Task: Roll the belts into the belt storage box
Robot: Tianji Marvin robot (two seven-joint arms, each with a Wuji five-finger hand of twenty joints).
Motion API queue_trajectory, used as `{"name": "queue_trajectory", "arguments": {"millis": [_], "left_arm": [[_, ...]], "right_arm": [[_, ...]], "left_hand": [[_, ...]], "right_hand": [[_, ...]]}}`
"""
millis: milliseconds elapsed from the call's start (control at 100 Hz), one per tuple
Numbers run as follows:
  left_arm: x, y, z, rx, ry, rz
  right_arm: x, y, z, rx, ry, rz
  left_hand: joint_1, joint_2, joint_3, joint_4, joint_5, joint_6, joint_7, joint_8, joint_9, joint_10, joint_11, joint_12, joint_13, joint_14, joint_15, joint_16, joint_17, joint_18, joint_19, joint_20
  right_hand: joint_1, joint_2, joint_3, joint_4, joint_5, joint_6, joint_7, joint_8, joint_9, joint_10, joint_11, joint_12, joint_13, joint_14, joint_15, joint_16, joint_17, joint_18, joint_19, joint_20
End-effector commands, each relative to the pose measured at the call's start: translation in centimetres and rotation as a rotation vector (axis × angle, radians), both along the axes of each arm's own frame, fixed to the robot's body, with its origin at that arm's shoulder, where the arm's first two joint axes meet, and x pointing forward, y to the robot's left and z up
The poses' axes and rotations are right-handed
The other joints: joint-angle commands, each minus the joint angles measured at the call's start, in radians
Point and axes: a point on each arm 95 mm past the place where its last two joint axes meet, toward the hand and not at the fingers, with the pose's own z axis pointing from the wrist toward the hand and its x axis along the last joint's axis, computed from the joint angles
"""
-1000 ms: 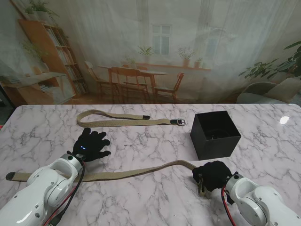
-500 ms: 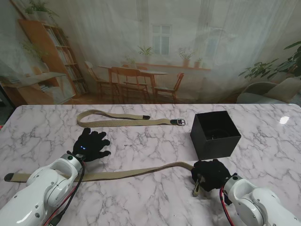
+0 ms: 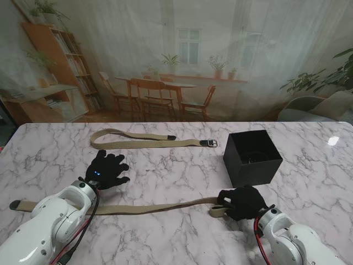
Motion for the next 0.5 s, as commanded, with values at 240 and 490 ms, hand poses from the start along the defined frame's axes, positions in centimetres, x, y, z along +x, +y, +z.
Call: {"name": "queue_trajectory", "arguments": {"millis": [240,490], "left_arm": [[-0.01,-0.10,-0.23,0.003,0.015,0.000],[0.01,-0.10,-0.23,0.002,0.013,0.001]], "right_arm": [[0.14,0.37,-0.74,0.013,0.013,0.024],[0.16,0.36,-0.50,0.002,0.036,0.061]], "left_hand": [[-0.011,0.038,-0.023,-0.015,0.008,0.020,0.001,0.008,-0.038,0.019,-0.019,0.010,-0.014,0.017,-0.015,0.010,-0.018,0.040,-0.031,-0.012],[-0.011,0.038,-0.023,-0.015,0.008,0.021,0.001,0.008,-0.037,0.019,-0.018,0.010,-0.014,0.017,-0.015,0.010,-0.019,0.041,-0.031,-0.012]], "right_hand": [[0.103,0.189,0.069,0.098,-0.233,-0.259,-0.154,-0.100,0.172,0.002,0.075,0.058,0.131,0.010,0.087,0.037,0.022,0.068,0.031,-0.018],[-0.023,0.059,0.005,-0.043,0.237,0.031,0.210,-0.277,0.162,-0.084,-0.092,-0.019,0.030,-0.087,-0.040,-0.023,-0.026,-0.122,0.013,-0.010]]}}
